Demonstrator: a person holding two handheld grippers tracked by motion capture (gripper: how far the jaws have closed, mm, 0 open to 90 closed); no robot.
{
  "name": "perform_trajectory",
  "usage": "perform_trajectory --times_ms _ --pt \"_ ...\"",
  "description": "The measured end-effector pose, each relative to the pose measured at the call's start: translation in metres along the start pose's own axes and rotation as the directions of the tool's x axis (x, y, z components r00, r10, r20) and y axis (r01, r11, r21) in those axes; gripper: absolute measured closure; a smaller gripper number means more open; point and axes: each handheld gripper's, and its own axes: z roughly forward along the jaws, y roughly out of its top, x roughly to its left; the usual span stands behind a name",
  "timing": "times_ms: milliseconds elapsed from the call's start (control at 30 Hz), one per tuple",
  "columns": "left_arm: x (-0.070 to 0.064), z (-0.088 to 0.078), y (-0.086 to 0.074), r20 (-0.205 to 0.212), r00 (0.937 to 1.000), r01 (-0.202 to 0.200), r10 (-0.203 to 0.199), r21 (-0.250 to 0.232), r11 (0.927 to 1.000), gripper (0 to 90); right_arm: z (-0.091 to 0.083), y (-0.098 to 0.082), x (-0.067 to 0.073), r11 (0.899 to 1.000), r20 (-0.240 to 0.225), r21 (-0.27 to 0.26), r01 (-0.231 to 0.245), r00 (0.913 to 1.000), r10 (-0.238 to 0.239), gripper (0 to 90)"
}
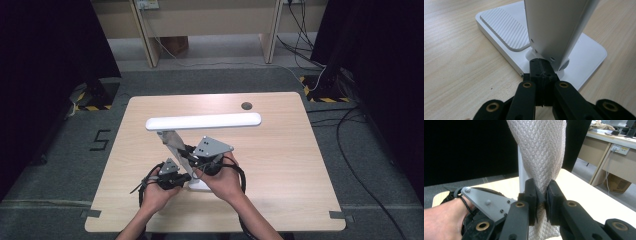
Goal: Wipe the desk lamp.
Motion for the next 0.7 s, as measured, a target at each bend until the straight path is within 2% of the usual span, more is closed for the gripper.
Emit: perform_trajectory --times_ms 67,267,333,700 --pt "-0.001 0.0 0.0 -0.002 1.0 -0.001 0.001 -0.003 1.0 89.3 -0.001 -0.001 -0.001 1.0 -0.004 0.009 0.013 0.9999 -0.013 81.7" --pt "-0.002 0.0 0.0 -0.006 1.0 0.001 -0.001 -0.002 1.0 89.3 -0.002 -0.004 0.0 1.0 -0.011 0.026 0.011 0.9999 -0.011 81.8" --pt "-0.002 0.0 0.0 -0.008 1.0 -0.005 0.005 -0.002 1.0 89.3 -0.001 -0.005 -0.001 0.999 -0.016 0.022 0.026 0.9995 -0.025 81.9" --pt "-0.003 0.0 0.0 -0.014 0.9999 -0.008 0.008 -0.003 1.0 89.3 0.0 -0.011 0.0 0.999 -0.017 0.039 0.013 0.9998 -0.012 81.9"
